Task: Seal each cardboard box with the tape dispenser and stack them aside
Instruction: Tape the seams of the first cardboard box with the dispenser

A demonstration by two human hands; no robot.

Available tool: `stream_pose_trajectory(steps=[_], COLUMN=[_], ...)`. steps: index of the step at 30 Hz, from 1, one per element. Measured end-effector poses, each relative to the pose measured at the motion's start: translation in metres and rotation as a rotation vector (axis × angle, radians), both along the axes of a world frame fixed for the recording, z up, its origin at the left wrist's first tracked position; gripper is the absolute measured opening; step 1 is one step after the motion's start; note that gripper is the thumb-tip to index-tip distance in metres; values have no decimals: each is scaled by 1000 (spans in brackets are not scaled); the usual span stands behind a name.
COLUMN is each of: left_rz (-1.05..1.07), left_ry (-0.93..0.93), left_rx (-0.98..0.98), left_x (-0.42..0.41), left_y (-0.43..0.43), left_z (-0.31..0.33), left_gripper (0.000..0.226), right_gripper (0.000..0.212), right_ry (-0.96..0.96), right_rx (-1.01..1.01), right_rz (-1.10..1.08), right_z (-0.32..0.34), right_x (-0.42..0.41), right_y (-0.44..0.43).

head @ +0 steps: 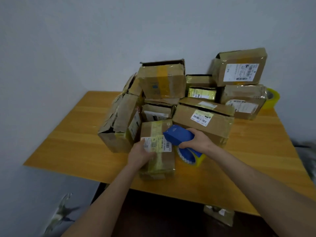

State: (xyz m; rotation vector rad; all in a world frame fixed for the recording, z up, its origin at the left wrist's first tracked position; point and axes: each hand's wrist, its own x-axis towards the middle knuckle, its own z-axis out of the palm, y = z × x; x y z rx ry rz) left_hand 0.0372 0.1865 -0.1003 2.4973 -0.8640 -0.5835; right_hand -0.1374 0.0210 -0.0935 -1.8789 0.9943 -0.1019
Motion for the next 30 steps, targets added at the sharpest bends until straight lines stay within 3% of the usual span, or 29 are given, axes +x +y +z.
stream_pose_trajectory(steps=[7,12,14,18,27,28,30], left_rz=[-304,-572,-605,-517,-499,-491,-337], left_ry=[186,-42,-129,-253,-208,-216,-132], left_rx=[96,374,395,245,310,280,14], left_x=[10,6,2,-9,-14,-14,-16], left_y=[-3,10,18,10,5,3,-1], left_z=[2,-5,-10,-16,-11,-3,15], left_gripper=[116,137,133,111,108,105,83], right_gripper=[71,62,62,65,61,60,60], right_ry=[62,104,117,97,88,65,13], right_rx=[-121,-196,-194,-176,-144,-129,-97], right_rz=[-55,-45,-24,-9,57,64,83], right_z=[15,25,27,31,52,58,70], right_x=[1,-10,-14,-20,-43,-45,-47], right_y=[-3,-4,-4,-1,-6,-7,-7])
